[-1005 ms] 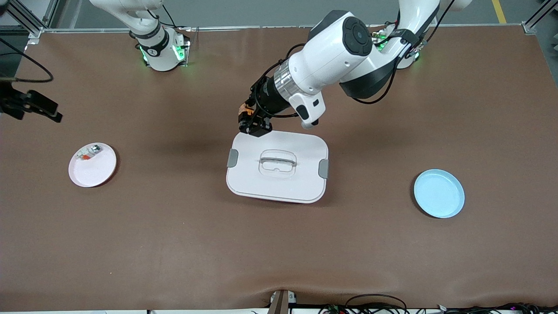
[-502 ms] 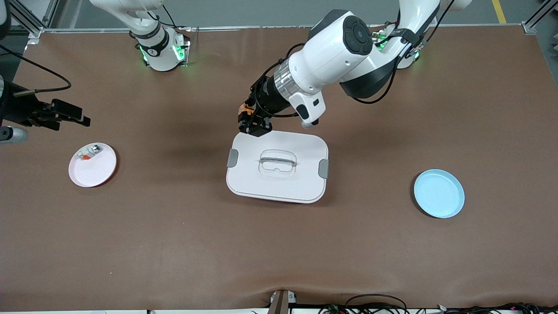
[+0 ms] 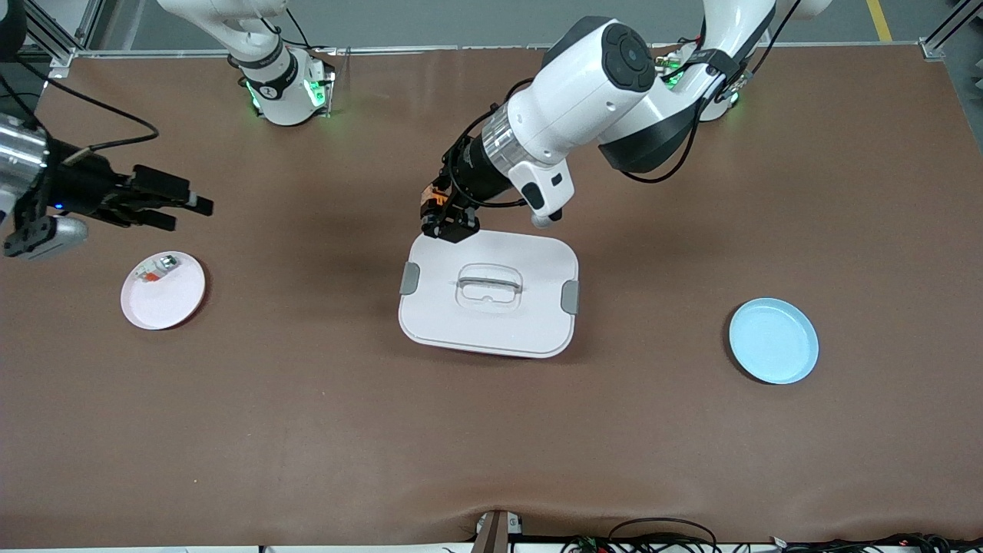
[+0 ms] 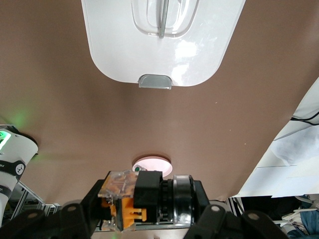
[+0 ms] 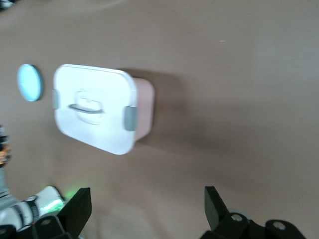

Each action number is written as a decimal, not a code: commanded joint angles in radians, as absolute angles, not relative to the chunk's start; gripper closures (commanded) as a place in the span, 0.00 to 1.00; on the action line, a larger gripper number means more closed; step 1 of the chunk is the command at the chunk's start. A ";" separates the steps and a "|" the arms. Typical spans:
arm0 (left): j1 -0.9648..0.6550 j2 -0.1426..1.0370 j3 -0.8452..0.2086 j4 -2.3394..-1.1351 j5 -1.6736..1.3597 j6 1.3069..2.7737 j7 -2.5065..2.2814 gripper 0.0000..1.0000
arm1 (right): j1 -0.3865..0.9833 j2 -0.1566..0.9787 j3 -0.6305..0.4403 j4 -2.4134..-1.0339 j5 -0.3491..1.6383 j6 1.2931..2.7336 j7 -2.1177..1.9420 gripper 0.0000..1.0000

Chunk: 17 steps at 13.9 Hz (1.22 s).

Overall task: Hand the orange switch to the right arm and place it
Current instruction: 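Hold the switch above the box while the right gripper reaches toward it, then close the right gripper on the switch beside the left gripper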

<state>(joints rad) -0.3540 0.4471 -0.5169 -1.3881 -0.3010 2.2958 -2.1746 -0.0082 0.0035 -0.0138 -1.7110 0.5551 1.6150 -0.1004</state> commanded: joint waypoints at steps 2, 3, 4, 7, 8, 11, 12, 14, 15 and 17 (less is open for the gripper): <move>-0.367 0.443 -0.509 -1.379 -0.284 2.318 -2.184 0.59 | 0.029 -0.080 -0.015 -1.845 0.681 1.699 -0.095 0.00; -0.367 0.445 -0.509 -1.379 -0.284 2.318 -2.184 0.59 | 0.050 -0.101 -0.015 -1.888 0.710 1.745 -0.086 0.00; -0.367 0.445 -0.509 -1.379 -0.284 2.319 -2.183 0.59 | 0.076 -0.118 -0.015 -1.931 0.738 1.790 -0.066 0.00; -0.368 0.446 -0.511 -1.379 -0.284 2.319 -2.184 0.59 | 0.156 -0.123 -0.014 -1.950 0.764 1.856 0.061 0.00; -0.368 0.446 -0.511 -1.379 -0.284 2.319 -2.184 0.59 | 0.194 -0.123 -0.015 -1.951 0.765 1.888 0.096 0.00; -0.367 0.445 -0.509 -1.379 -0.284 2.321 -2.183 0.59 | 0.294 -0.115 -0.015 -1.948 0.790 1.986 0.153 0.00; -0.367 0.445 -0.509 -1.379 -0.284 2.321 -2.183 0.59 | 0.319 -0.112 -0.015 -1.947 0.790 2.011 0.153 0.00; -0.367 0.446 -0.509 -1.379 -0.284 2.321 -2.183 0.59 | 0.368 -0.103 -0.015 -1.945 0.795 2.067 0.164 0.00; -0.367 0.446 -0.509 -1.381 -0.284 2.321 -2.183 0.59 | 0.388 -0.098 -0.015 -1.945 0.795 2.095 0.196 0.00; -0.368 0.448 -0.509 -1.379 -0.284 2.321 -2.184 0.59 | 0.432 -0.069 -0.015 -1.930 0.795 2.146 0.209 0.00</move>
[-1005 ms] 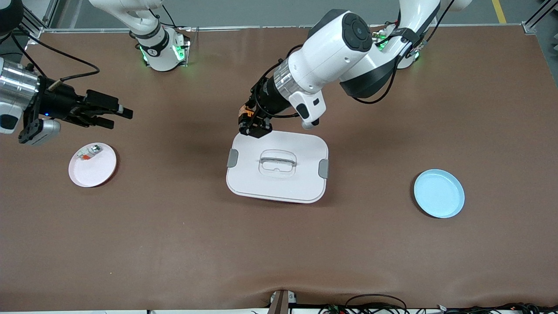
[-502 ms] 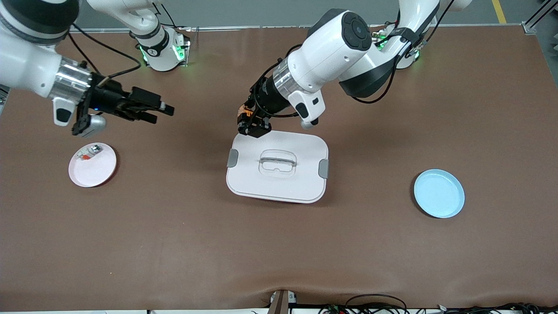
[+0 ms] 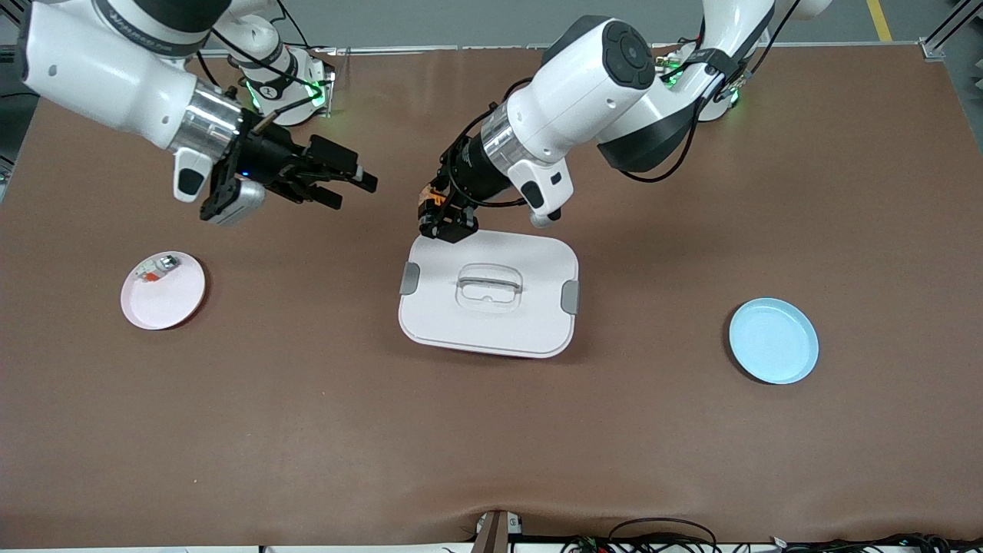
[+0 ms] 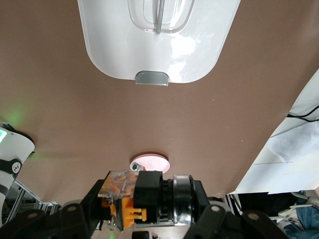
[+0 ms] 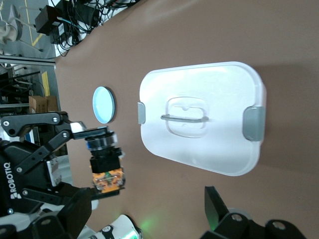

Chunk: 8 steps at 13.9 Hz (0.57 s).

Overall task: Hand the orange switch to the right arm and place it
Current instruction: 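Close the right gripper on the switch beside the left gripper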

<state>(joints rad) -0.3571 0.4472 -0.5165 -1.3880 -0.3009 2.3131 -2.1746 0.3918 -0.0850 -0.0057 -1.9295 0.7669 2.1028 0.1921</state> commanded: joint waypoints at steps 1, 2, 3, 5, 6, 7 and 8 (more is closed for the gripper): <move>-0.368 0.448 -0.509 -1.381 -0.284 2.321 -2.184 0.59 | 0.445 -0.049 -0.015 -1.915 0.793 2.151 0.207 0.00; -0.368 0.448 -0.509 -1.381 -0.284 2.322 -2.184 0.59 | 0.460 -0.032 -0.015 -1.899 0.793 2.161 0.207 0.00; -0.368 0.448 -0.509 -1.381 -0.284 2.322 -2.186 0.59 | 0.469 -0.020 -0.015 -1.888 0.793 2.175 0.207 0.00; -0.371 0.449 -0.509 -1.379 -0.284 2.324 -2.187 0.59 | 0.489 -0.002 -0.015 -1.884 0.796 2.215 0.209 0.00; -0.379 0.449 -0.509 -1.381 -0.284 2.335 -2.186 0.59 | 0.503 0.011 -0.015 -1.882 0.798 2.242 0.210 0.00; -0.380 0.451 -0.509 -1.381 -0.282 2.342 -2.187 0.59 | 0.514 0.020 -0.015 -1.882 0.814 2.264 0.210 0.00; -0.380 0.451 -0.509 -1.381 -0.282 2.344 -2.187 0.59 | 0.523 0.028 -0.015 -1.881 0.840 2.279 0.207 0.00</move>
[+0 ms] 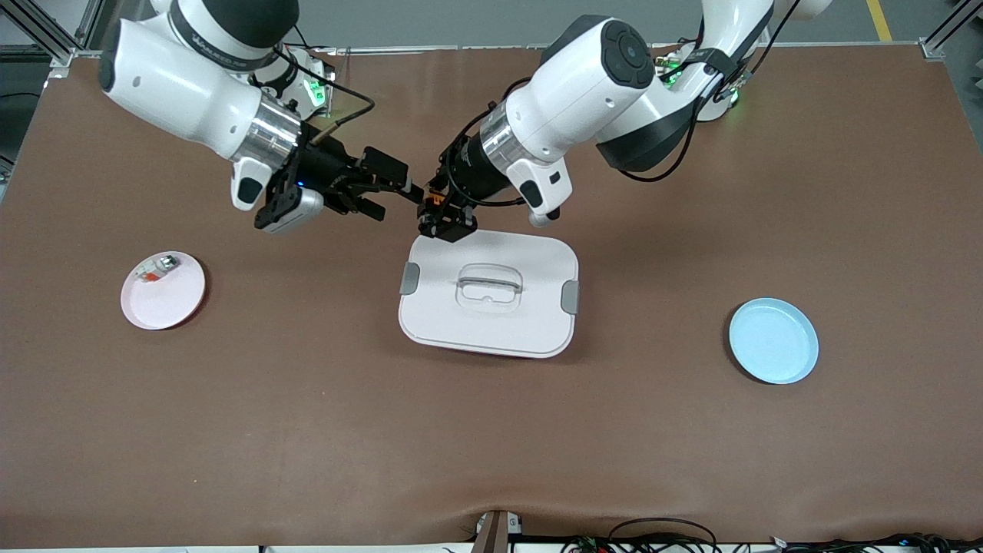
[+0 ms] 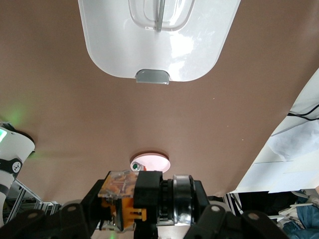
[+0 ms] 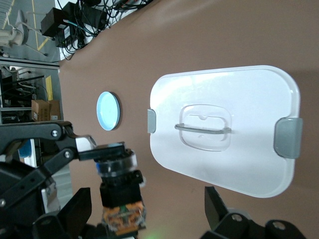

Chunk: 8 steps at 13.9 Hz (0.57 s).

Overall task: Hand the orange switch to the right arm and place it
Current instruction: 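Close the right gripper on the switch beside the left gripper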

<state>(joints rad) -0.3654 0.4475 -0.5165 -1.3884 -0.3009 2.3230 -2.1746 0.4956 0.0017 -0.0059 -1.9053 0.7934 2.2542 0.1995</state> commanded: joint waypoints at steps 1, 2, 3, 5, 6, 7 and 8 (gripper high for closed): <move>-0.380 0.451 -0.509 -1.381 -0.284 2.344 -2.187 0.59 | 0.534 0.034 -0.015 -1.879 0.850 2.290 0.209 0.00; -0.380 0.451 -0.509 -1.381 -0.284 2.344 -2.186 0.59 | 0.538 0.037 -0.015 -1.875 0.850 2.296 0.209 0.00; -0.380 0.451 -0.509 -1.379 -0.284 2.344 -2.186 0.59 | 0.541 0.037 -0.015 -1.875 0.850 2.296 0.209 0.00; -0.380 0.449 -0.508 -1.379 -0.284 2.344 -2.187 0.59 | 0.543 0.046 -0.015 -1.875 0.850 2.295 0.203 0.00; -0.380 0.449 -0.508 -1.379 -0.284 2.344 -2.187 0.59 | 0.545 0.045 -0.015 -1.875 0.850 2.290 0.198 0.00; -0.380 0.449 -0.509 -1.379 -0.284 2.344 -2.187 0.59 | 0.545 0.044 -0.015 -1.875 0.848 2.286 0.196 0.00; -0.380 0.449 -0.509 -1.379 -0.284 2.344 -2.187 0.59 | 0.545 0.044 -0.015 -1.875 0.848 2.283 0.193 0.00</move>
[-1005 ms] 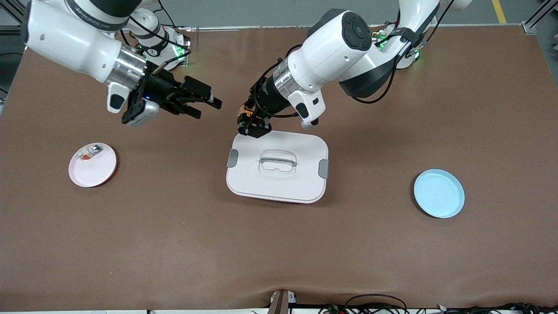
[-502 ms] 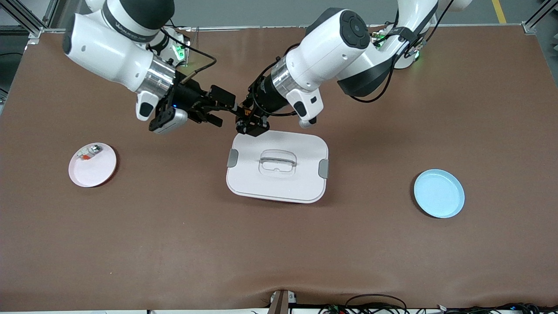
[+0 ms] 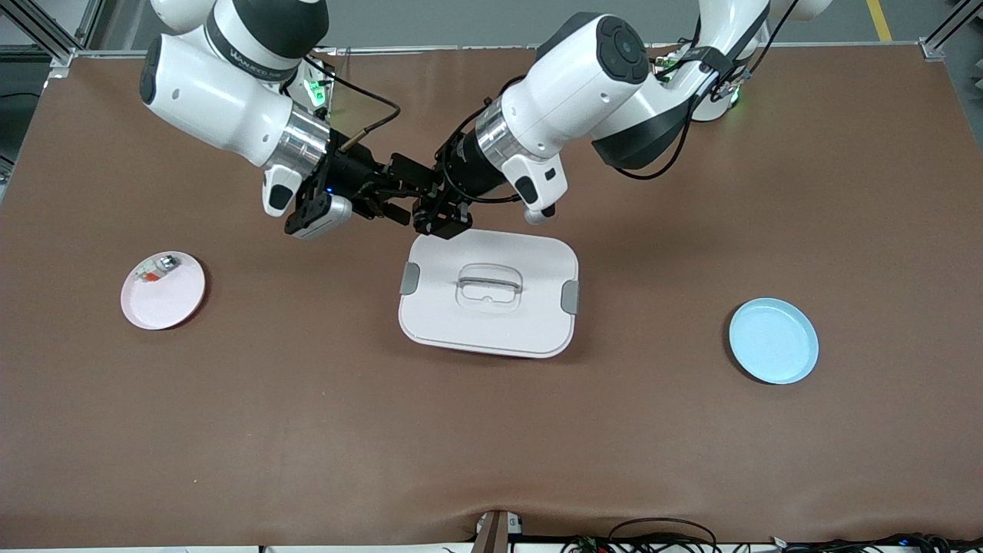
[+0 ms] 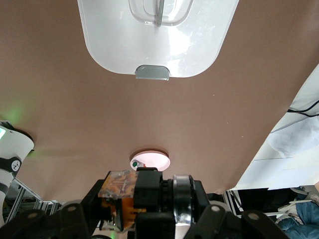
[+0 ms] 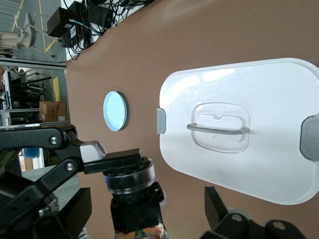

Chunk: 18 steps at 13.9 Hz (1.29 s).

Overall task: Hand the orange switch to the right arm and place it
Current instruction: 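Close the right gripper on the switch beside the left gripper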

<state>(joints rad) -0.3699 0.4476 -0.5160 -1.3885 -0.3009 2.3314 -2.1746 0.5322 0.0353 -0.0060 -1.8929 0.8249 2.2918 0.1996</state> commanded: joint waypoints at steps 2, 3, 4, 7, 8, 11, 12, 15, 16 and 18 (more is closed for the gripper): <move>-0.380 0.449 -0.508 -1.379 -0.284 2.344 -2.187 0.59 | 0.546 0.044 -0.015 -1.875 0.845 2.281 0.190 0.00; -0.380 0.449 -0.508 -1.379 -0.284 2.344 -2.187 0.59 | 0.546 0.044 -0.015 -1.875 0.844 2.281 0.189 0.00; -0.382 0.449 -0.508 -1.379 -0.284 2.344 -2.187 0.59 | 0.546 0.044 -0.015 -1.875 0.842 2.280 0.177 0.14; -0.387 0.449 -0.508 -1.379 -0.282 2.359 -2.186 0.59 | 0.545 0.043 -0.017 -1.875 0.841 2.250 0.111 0.65; -0.388 0.451 -0.508 -1.379 -0.282 2.362 -2.186 0.59 | 0.545 0.043 -0.017 -1.873 0.841 2.249 0.082 0.83; -0.388 0.451 -0.508 -1.379 -0.282 2.362 -2.184 0.59 | 0.545 0.043 -0.017 -1.873 0.841 2.249 0.078 1.00; -0.388 0.451 -0.508 -1.379 -0.282 2.362 -2.184 0.59 | 0.545 0.043 -0.017 -1.873 0.841 2.249 0.080 1.00; -0.388 0.451 -0.508 -1.381 -0.282 2.362 -2.183 0.56 | 0.543 0.043 -0.017 -1.873 0.841 2.249 0.072 1.00; -0.387 0.451 -0.508 -1.381 -0.282 2.364 -2.181 0.48 | 0.538 0.043 -0.017 -1.871 0.841 2.249 0.069 1.00; -0.387 0.451 -0.508 -1.381 -0.282 2.362 -2.169 0.13 | 0.528 0.046 -0.021 -1.852 0.836 2.218 0.057 1.00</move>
<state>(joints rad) -0.3774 0.4502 -0.5158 -1.3909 -0.3009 2.3579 -2.1734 0.5346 0.0357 -0.0105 -1.8776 0.8274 2.2581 0.1008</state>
